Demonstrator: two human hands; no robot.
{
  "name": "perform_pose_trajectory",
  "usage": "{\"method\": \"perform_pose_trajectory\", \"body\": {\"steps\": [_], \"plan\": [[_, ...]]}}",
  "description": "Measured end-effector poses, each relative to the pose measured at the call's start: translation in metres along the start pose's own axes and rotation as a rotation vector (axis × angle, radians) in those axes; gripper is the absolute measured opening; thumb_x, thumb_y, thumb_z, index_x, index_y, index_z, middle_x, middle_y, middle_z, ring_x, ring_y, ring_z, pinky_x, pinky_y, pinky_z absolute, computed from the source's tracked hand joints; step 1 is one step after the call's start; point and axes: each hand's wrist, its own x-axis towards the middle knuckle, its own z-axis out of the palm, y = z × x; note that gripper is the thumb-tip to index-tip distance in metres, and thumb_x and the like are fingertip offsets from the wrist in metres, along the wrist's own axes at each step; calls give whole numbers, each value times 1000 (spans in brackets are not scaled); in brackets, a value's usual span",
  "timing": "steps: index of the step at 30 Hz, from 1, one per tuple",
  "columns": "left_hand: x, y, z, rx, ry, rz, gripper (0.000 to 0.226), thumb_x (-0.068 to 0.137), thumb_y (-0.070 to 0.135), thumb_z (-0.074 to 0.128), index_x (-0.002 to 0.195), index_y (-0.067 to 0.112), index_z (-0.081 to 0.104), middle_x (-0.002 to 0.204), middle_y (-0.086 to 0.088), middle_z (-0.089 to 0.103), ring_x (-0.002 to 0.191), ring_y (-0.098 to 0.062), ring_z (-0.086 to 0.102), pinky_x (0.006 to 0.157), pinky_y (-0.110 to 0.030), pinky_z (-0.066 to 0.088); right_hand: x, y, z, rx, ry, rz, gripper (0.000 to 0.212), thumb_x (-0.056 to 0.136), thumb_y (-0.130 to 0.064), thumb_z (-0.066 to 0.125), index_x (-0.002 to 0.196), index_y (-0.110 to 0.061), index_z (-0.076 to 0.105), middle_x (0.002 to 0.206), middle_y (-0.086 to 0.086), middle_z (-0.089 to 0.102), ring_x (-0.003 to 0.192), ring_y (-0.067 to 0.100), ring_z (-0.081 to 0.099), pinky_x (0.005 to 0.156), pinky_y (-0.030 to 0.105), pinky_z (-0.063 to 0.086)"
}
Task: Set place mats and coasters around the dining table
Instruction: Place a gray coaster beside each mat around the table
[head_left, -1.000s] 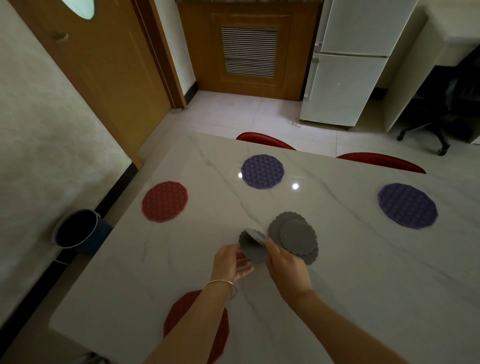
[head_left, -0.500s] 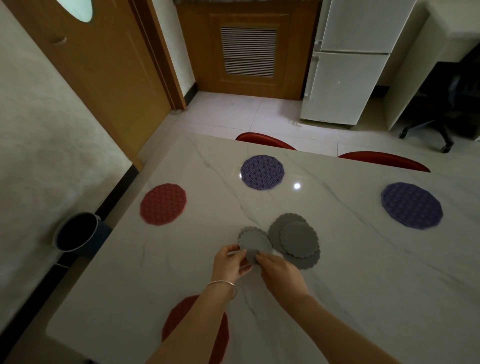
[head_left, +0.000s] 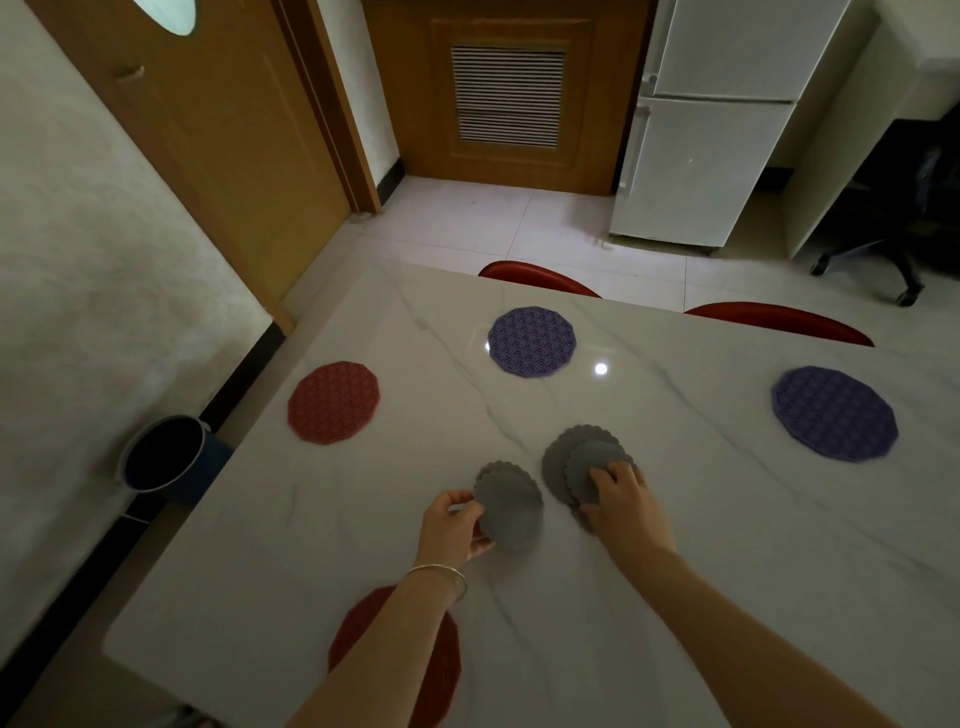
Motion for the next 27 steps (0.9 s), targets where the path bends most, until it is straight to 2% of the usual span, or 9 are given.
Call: {"method": "perform_pose_trajectory", "body": {"steps": [3, 5, 9, 11, 14, 17, 20, 23, 27], "plan": [[-1, 0, -5, -6, -1, 1, 11, 88, -3, 53, 89, 7, 57, 97, -20, 61, 86, -34, 64, 62, -38, 57, 3, -1, -1, -58, 22, -89, 26, 96, -21, 42, 114, -8, 55, 122, 12, 54, 112, 28, 48, 92, 36, 44], [-1, 0, -6, -10, -2, 1, 10, 88, -4, 54, 89, 6, 57, 98, -21, 61, 87, -34, 64, 63, -39, 57, 1, -4, -5, 15, 85, -77, 25, 96, -15, 39, 104, -5, 61, 109, 13, 64, 98, 27, 57, 85, 34, 47], [-3, 2, -3, -12, -17, 1, 8, 88, -1, 56, 90, 7, 58, 96, -19, 64, 84, -31, 66, 56, -34, 58, -12, -16, -23, 191, 324, -9, 17, 92, -5, 48, 95, -6, 65, 75, 12, 67, 63, 27, 59, 59, 32, 48], [-4, 3, -1, -23, -21, -3, 8, 88, -1, 56, 88, 7, 57, 95, -19, 64, 82, -31, 67, 54, -33, 58, -21, -28, -26, 251, 413, -90, 12, 88, 0, 55, 91, -3, 66, 63, 11, 63, 51, 24, 54, 50, 33, 49], [-5, 5, 2, -17, -10, -2, 9, 88, -2, 56, 87, 7, 57, 97, -21, 64, 81, -32, 66, 56, -36, 57, -32, -48, -19, 224, 430, -222, 10, 76, 6, 68, 80, -3, 68, 57, 11, 63, 40, 21, 54, 37, 28, 48], [-6, 6, 4, -11, -19, 16, 10, 88, -2, 55, 88, 8, 57, 92, -21, 66, 75, -30, 68, 53, -32, 56, -39, -63, -5, 244, 400, -288, 23, 66, 8, 75, 87, -3, 71, 61, 9, 68, 40, 19, 57, 35, 22, 46], [-8, 7, 6, -16, -35, 37, 10, 87, -2, 53, 88, 8, 57, 89, -20, 66, 71, -29, 69, 52, -31, 56, -44, -69, 10, 266, 347, -336, 19, 68, 5, 75, 82, -6, 70, 58, 7, 67, 44, 20, 59, 39, 23, 47], [-9, 7, 8, -30, -31, 33, 5, 89, 3, 55, 90, 8, 57, 85, -18, 67, 69, -28, 69, 53, -32, 56, -48, -69, 18, 278, 302, -384, 23, 72, 0, 73, 95, -7, 72, 81, 8, 75, 64, 24, 69, 51, 31, 57], [-12, 8, 11, -38, -22, 25, 4, 87, 9, 60, 85, 10, 57, 82, -16, 67, 68, -28, 68, 52, -30, 56, -49, -63, 17, 262, 292, -461, 31, 65, -2, 79, 95, -7, 73, 92, 7, 75, 75, 23, 71, 57, 29, 59]]}}
